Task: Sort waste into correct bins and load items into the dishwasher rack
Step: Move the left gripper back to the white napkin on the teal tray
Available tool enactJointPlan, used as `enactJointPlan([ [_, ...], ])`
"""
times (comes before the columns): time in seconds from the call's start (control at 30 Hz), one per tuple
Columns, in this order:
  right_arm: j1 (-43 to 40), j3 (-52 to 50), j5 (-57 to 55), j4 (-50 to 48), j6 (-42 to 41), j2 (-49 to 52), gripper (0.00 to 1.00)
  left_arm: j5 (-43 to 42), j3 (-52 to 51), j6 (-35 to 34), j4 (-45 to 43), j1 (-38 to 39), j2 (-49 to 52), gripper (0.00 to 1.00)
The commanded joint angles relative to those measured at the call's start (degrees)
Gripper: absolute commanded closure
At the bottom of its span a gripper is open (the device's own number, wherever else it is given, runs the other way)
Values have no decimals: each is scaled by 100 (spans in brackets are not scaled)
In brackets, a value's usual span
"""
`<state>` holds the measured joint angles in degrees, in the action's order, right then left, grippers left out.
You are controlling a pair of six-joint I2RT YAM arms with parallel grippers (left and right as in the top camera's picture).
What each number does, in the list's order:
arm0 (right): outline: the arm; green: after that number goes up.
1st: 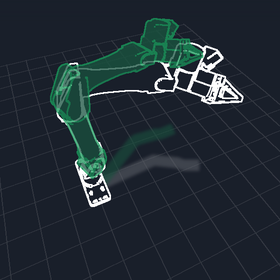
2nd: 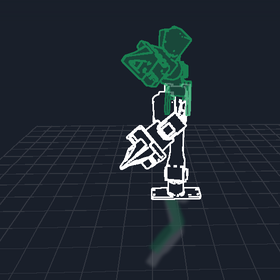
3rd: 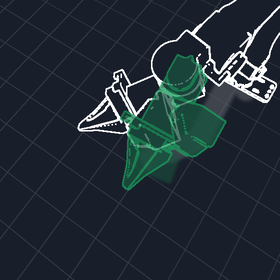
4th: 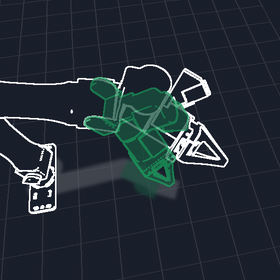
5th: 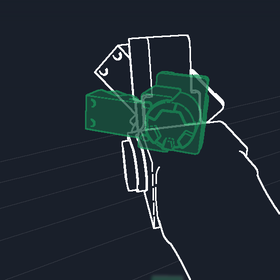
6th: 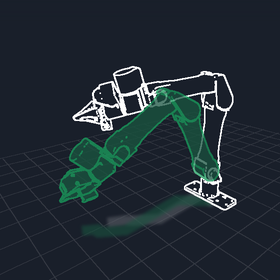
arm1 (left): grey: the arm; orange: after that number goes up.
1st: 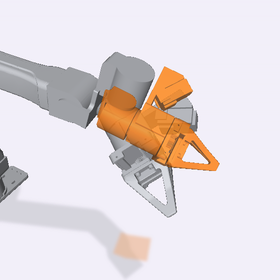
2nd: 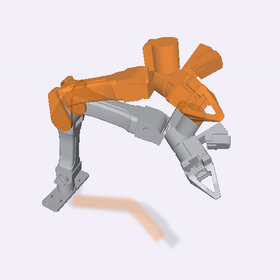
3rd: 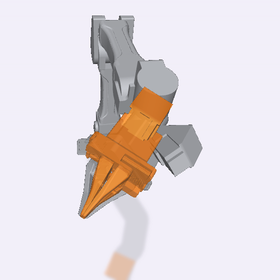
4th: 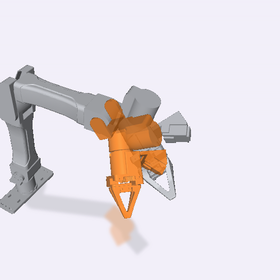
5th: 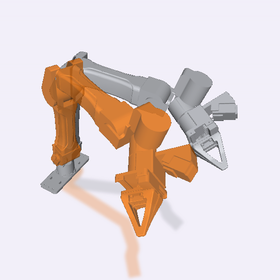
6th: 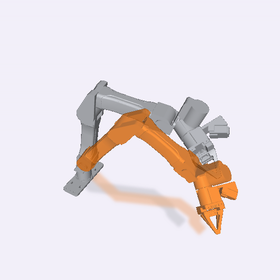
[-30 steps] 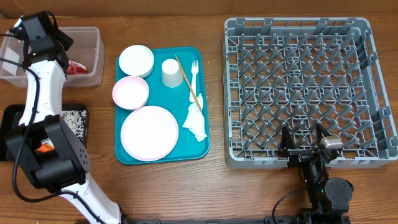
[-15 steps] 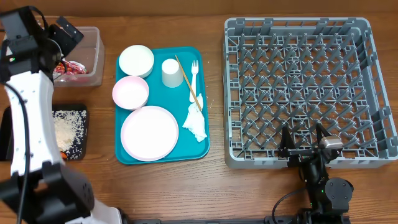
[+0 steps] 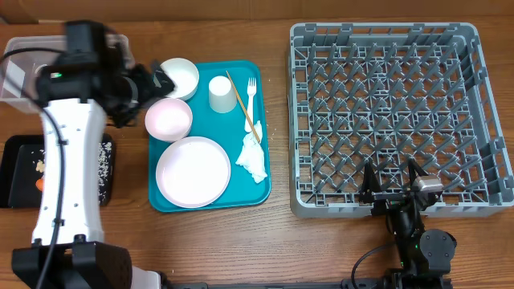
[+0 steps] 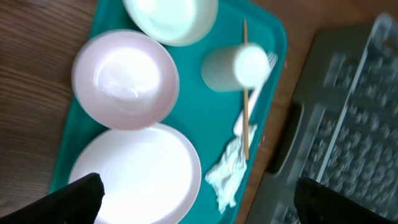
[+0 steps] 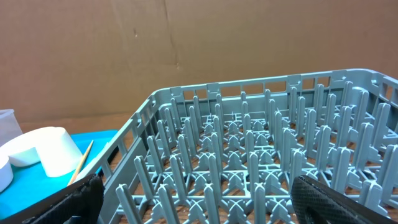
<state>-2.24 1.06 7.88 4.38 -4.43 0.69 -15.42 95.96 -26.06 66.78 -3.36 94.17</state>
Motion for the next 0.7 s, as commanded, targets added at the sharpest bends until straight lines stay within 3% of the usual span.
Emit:
enactJointPlan([
  [0.0,-20,-59,-55,-22,37,-52,0,393,-280,474,61,802,-15,0],
  [0.37,-20,-59,-55,-22,35,-52,0,492,-1947,-37,-1598,2406,345,0],
  [0.67,-20,-59,-55,-22,35,-52,0,1014,-2022,-20,-2350,3187,1252,7],
])
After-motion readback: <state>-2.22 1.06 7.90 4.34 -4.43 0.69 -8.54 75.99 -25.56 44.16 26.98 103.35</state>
